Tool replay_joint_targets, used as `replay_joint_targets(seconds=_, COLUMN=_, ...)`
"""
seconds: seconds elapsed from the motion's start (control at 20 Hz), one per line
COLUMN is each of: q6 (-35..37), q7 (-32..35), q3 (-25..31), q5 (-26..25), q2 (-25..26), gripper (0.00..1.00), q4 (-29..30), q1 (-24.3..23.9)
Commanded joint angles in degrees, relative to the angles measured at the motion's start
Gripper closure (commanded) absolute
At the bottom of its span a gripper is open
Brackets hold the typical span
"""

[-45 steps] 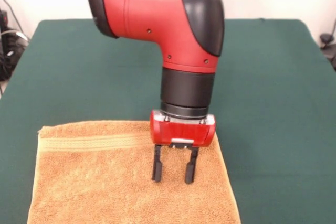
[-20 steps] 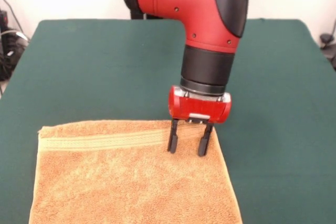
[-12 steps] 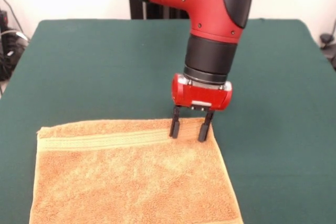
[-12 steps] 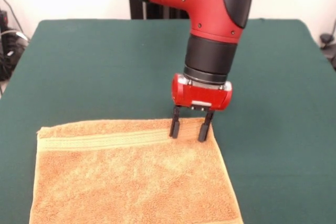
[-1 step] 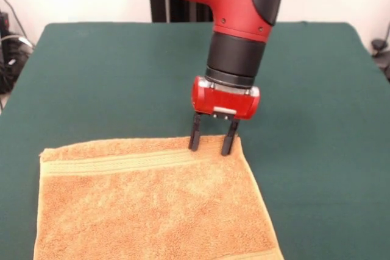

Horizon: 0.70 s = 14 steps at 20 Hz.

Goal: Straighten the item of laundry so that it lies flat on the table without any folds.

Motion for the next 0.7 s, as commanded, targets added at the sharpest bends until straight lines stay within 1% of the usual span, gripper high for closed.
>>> replay_joint_targets(seconds=0.05, q6=-2.3, q7=18.6, q3=8.1, q5=-1.7, q2=0.0, gripper=0.00, q4=15.8, q1=-2.2)
replay_joint_targets(seconds=0.15, q6=-2.6, q7=19.7, q3=5.7, q5=1.3, q2=-1.5, gripper=0.00, q4=16.9, q1=0.6)
replay_joint_targets(seconds=0.25, q6=-1.8, q7=19.7, q3=5.4, q5=3.0, q2=-2.5, gripper=0.00, q4=17.4, q1=1.3)
replay_joint_targets(seconds=0.45, q6=-5.8, q7=21.4, q3=3.9, q5=6.8, q2=-2.3, gripper=0.00, q4=17.8, q1=3.7)
replay_joint_targets(seconds=0.55, q6=-8.0, q7=22.8, q3=4.2, q5=8.1, q2=-2.9, gripper=0.00, q4=18.9, q1=4.0)
replay_joint_targets(seconds=0.65, q6=-8.5, q7=24.1, q3=5.2, q5=8.9, q2=-4.8, gripper=0.00, q4=20.3, q1=3.5)
replay_joint_targets(seconds=0.7, q6=-7.0, q7=24.0, q3=6.1, q5=9.0, q2=-6.2, gripper=0.00, q4=20.9, q1=2.9)
